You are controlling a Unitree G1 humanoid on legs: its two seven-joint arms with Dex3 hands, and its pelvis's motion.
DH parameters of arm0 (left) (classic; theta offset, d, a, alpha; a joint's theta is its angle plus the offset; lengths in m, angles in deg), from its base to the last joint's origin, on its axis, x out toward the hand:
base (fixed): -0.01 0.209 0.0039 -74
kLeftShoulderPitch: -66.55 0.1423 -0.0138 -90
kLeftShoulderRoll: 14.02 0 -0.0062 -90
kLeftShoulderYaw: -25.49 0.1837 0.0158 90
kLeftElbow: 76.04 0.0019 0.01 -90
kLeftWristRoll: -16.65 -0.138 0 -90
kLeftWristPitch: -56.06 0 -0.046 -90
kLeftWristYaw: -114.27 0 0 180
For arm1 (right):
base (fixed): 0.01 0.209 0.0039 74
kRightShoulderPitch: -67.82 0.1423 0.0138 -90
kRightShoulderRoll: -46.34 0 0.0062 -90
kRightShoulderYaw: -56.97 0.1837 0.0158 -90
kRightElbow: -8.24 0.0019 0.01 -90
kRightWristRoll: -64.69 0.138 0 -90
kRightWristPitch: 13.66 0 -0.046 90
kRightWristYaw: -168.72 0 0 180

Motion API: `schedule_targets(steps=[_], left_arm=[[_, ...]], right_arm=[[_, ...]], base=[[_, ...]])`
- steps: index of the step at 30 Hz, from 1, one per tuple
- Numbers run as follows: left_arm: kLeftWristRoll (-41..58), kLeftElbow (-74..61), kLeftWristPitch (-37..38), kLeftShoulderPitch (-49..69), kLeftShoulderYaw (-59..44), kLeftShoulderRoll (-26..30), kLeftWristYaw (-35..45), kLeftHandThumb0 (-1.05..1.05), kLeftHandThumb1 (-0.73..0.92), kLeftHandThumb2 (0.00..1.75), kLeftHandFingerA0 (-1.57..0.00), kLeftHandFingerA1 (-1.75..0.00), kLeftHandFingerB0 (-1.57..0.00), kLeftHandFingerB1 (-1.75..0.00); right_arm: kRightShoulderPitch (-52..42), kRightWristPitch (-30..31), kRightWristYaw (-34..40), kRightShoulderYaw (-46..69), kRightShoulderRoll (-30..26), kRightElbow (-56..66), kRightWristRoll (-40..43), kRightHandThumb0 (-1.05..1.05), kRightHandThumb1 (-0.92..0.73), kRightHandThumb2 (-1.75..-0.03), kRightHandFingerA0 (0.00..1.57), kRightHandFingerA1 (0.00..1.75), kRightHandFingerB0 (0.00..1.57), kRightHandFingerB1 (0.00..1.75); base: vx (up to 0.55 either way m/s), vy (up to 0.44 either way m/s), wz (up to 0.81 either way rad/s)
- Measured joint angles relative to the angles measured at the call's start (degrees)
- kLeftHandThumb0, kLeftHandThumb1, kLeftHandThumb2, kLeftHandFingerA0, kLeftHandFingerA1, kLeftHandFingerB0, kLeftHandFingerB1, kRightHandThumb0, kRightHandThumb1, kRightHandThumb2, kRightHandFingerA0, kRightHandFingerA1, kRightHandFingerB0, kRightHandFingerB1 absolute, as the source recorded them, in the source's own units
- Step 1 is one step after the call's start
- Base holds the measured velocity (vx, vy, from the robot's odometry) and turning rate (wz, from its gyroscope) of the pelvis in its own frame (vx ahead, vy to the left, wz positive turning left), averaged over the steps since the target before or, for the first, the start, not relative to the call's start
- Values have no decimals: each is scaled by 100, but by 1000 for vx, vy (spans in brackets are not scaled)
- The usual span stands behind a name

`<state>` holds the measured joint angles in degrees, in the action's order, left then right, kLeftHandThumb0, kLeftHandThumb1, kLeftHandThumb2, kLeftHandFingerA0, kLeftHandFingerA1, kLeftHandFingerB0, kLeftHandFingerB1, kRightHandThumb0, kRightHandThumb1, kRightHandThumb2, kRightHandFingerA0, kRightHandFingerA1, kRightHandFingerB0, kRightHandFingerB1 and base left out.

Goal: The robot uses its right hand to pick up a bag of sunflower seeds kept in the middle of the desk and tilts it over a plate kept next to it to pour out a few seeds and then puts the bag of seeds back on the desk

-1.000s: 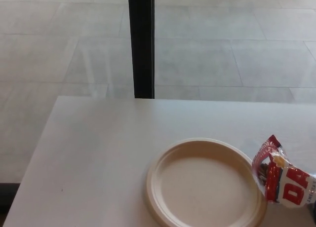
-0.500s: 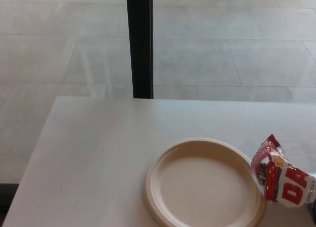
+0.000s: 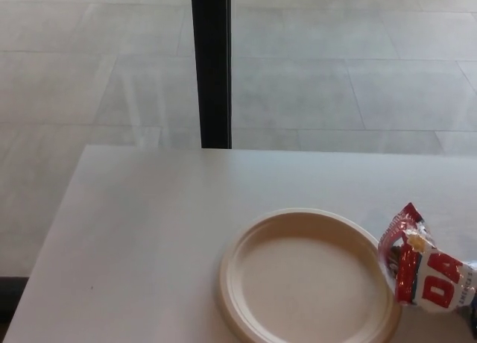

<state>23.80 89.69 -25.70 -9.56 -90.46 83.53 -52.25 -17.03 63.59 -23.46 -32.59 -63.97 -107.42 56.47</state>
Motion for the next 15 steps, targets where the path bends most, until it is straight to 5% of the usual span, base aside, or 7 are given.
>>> schedule_targets(steps=[5,6,7,12,15], left_arm=[[1,7,10,-4,0,0,-5,-72,65,60,-43,-54,-43,-35],[1,9,12,-2,1,0,-5,-72,66,60,-44,-54,-43,-35],[0,12,15,-1,9,0,-6,-70,66,60,-44,-54,-43,-35],[-1,16,24,0,34,0,-6,-75,59,70,-40,-54,-37,-39],[-5,15,48,1,66,0,-7,-72,67,61,-44,-53,-42,-35]], right_arm=[[-14,-127,118,-226,5,-34,-276,-84,-49,-96,1,20,0,26],[-14,-151,140,-250,5,-34,-327,-92,-67,-61,0,29,0,28],[-14,-172,161,-266,5,-34,-365,-85,-49,-96,1,18,0,24],[47,-237,257,-303,8,-33,-545,-81,-48,-94,0,21,0,26],[149,-245,311,-297,41,-21,-598,-86,-52,-95,4,16,5,22]], base=[[0,0,0],[0,0,0],[0,0,0],[0,0,0],[0,0,0]])
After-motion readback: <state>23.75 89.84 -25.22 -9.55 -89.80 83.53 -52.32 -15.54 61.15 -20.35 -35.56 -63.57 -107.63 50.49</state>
